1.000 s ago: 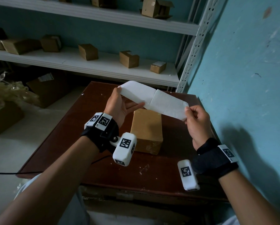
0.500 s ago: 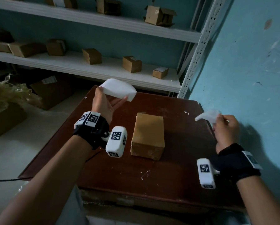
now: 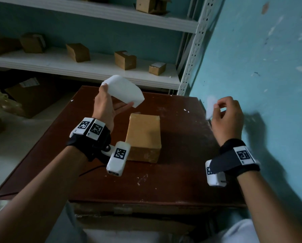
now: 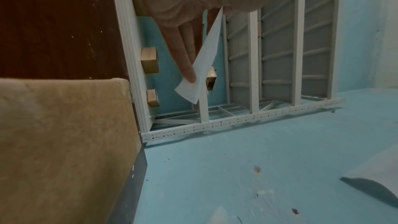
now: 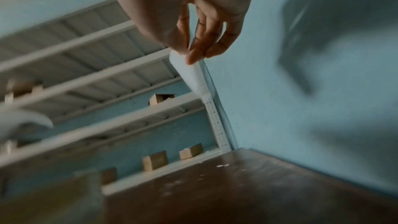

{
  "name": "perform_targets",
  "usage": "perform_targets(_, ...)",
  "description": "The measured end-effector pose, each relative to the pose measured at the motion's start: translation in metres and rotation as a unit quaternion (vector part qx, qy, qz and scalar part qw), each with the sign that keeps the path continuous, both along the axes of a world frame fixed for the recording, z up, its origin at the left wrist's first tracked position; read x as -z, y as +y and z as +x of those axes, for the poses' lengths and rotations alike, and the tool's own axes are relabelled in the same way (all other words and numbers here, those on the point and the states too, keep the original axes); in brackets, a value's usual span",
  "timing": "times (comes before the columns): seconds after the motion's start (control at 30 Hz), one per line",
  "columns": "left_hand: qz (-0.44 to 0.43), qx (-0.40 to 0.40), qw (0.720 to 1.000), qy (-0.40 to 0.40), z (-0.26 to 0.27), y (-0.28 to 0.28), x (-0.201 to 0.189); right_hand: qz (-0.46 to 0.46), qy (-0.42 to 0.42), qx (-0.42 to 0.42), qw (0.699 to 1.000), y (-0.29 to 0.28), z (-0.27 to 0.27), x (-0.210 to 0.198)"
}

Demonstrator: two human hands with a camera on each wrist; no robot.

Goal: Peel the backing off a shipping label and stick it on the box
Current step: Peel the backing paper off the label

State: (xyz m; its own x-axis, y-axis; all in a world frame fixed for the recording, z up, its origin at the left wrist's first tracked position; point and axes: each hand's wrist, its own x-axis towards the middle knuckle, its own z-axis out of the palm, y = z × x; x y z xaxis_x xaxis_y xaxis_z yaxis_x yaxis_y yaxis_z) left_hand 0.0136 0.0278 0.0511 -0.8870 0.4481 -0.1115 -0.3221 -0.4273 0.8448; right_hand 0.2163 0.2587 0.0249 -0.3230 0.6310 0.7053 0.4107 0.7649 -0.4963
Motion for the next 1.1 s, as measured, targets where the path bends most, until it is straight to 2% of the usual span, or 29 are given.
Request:
perform_targets(0.13, -0.020, 0.013, 1.000, 0.019, 0.012, 0.008, 0.000, 0.031, -0.141, -0.006, 0.989, 0.004, 0.006, 0.012)
perform_targets(0.27, -0.034, 0.031, 0.998, 0.034, 0.024, 0.017, -0.002, 0.017, -0.213, -0.019, 0.977, 0.005, 0.009, 0.021)
perform_targets(0.63, -0.052, 0.070, 0.996, 0.037, 0.059, 0.047, -0.002, -0.008, -0.279, -0.032, 0.960, -0.002, 0.011, 0.030)
perform_targets(0.8, -0.072, 0.088, 0.991, 0.064, 0.076, 0.062, -0.003, -0.033, -0.289, -0.034, 0.956, -0.004, 0.008, 0.030)
perform_targets(1.1, -0.076, 0.108, 0.991, 0.032, 0.094, 0.088, 0.001, -0.073, -0.325, -0.032, 0.942, -0.008, 0.015, 0.032)
